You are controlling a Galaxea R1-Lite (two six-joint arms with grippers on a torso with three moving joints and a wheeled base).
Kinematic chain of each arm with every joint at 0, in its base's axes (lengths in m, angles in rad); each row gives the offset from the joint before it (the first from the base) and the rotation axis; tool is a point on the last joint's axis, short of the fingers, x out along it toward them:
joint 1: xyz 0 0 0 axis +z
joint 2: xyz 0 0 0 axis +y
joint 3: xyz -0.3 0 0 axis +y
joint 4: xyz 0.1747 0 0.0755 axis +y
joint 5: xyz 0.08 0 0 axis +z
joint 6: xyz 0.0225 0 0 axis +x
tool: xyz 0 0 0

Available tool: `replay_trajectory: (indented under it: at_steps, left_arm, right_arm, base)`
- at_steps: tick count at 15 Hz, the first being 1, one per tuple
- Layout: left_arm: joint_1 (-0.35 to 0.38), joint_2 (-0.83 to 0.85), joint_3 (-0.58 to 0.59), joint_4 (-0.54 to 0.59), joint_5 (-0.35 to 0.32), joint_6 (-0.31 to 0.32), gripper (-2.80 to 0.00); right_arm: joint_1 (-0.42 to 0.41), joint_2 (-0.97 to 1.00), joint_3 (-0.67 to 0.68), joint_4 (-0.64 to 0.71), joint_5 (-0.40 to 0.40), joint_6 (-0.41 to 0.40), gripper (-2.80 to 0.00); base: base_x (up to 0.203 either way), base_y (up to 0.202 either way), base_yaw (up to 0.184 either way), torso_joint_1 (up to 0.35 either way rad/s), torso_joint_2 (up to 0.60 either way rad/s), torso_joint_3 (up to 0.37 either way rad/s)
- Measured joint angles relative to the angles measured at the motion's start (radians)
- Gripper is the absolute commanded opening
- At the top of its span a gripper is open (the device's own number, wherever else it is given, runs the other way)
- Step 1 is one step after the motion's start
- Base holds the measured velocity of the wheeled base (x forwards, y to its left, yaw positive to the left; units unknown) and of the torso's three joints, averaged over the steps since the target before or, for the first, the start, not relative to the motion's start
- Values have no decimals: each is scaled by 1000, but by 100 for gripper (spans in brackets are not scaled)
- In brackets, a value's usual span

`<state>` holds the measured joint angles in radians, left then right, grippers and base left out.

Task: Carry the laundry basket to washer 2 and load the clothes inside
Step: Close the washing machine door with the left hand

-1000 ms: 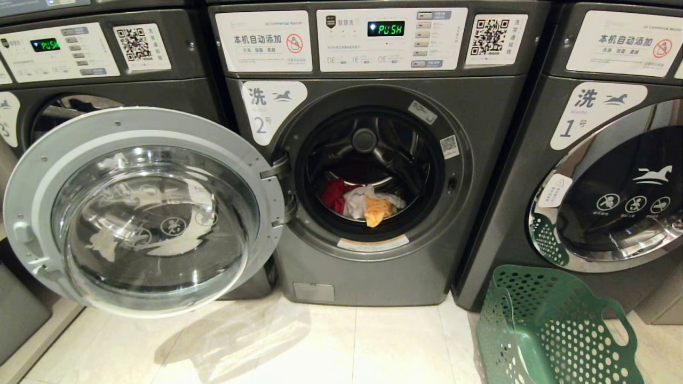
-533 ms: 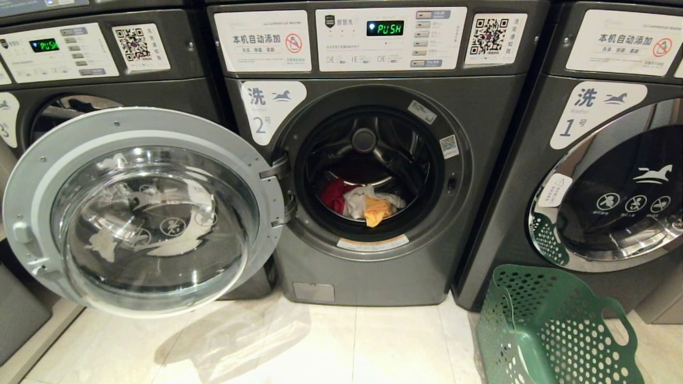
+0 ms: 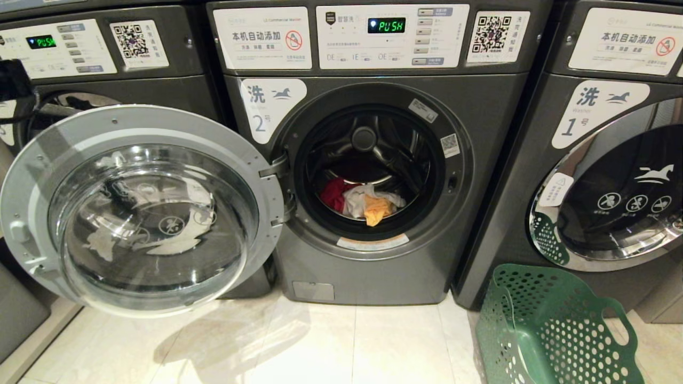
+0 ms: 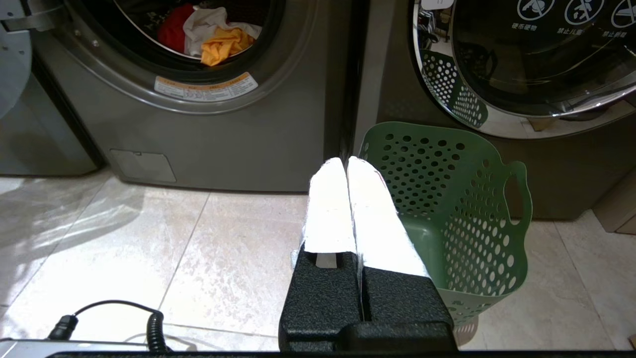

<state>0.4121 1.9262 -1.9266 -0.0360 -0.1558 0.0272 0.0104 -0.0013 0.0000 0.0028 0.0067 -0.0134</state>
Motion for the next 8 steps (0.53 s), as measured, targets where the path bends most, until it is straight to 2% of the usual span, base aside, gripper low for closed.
replay_trajectory:
  at_steps: [4, 8]
  left_arm:
    - [8, 84, -4, -28, -65, -18, -280]
    - [10, 88, -7, 111, -130, -43, -280]
  right_arm:
    - [0, 0, 0, 0, 0, 0, -280]
    - [0, 0, 0, 0, 0, 0, -280]
  base:
    - [0, 0, 0, 0, 0, 0]
    - [0, 0, 0, 0, 0, 0]
